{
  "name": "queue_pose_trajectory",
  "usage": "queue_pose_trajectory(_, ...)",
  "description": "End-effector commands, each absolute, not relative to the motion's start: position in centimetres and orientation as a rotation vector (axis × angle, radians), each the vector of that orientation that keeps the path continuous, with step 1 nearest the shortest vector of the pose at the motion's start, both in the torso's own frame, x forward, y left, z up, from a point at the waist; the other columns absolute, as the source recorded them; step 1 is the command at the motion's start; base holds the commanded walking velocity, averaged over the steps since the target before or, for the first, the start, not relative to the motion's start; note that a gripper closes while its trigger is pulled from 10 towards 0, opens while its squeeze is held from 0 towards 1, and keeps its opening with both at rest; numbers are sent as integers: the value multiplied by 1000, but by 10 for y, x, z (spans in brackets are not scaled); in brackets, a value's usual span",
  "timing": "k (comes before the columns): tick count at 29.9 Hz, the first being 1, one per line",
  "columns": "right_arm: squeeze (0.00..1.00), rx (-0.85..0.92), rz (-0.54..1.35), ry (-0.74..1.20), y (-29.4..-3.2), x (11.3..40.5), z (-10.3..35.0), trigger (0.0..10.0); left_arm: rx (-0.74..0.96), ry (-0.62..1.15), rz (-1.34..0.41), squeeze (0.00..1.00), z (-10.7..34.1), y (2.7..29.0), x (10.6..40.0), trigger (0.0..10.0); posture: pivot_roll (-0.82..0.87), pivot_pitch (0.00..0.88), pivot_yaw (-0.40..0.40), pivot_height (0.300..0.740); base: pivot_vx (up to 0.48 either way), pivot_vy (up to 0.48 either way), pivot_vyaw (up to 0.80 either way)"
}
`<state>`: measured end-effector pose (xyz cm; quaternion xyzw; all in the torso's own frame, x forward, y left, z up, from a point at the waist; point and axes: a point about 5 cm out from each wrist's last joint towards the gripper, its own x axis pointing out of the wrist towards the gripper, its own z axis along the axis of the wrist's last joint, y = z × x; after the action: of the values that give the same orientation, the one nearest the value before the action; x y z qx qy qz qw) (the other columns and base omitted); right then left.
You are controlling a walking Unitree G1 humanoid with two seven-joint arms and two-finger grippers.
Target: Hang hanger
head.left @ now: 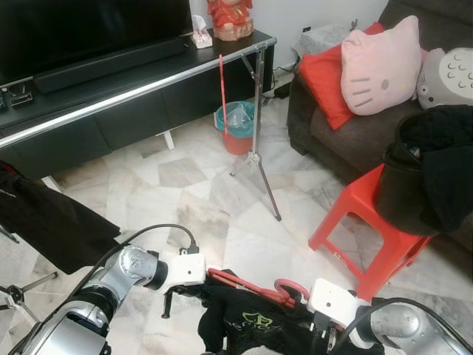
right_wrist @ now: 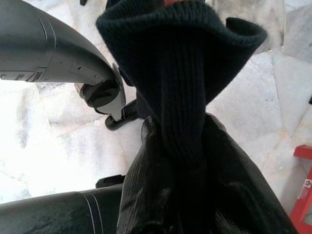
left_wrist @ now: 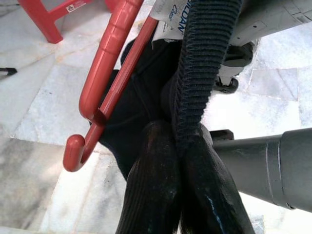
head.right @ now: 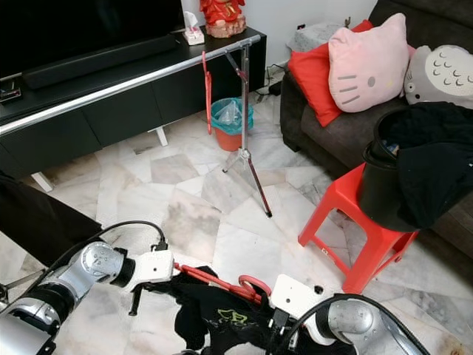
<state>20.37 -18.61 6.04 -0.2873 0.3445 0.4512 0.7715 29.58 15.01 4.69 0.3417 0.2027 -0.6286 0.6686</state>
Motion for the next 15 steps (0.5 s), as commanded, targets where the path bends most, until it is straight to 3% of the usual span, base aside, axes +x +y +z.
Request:
queue_pose_trajectory(1, 0, -629, 951, 788, -198, 202, 62, 10000, 850, 455, -1323, 0, 57, 173, 305, 10000, -8, 66, 98, 740, 0, 0, 0)
queue_pose_trajectory(4, 0, -583, 956, 731, -201, 205, 77, 10000, 896, 333, -1158, 0, 70, 169, 321, 10000, -11, 68, 99, 740, 0, 0, 0)
queue_pose_trajectory(9, 0, -551, 925, 678, -212, 209, 92, 10000, 968, 316, -1110, 0, 71, 172, 324, 10000, -19, 69, 99, 740, 0, 0, 0)
queue_pose_trajectory(15, 0, -542, 1029, 702, -217, 194, 104, 10000, 1021, 259, -974, 0, 79, 177, 334, 10000, -24, 69, 97, 740, 0, 0, 0)
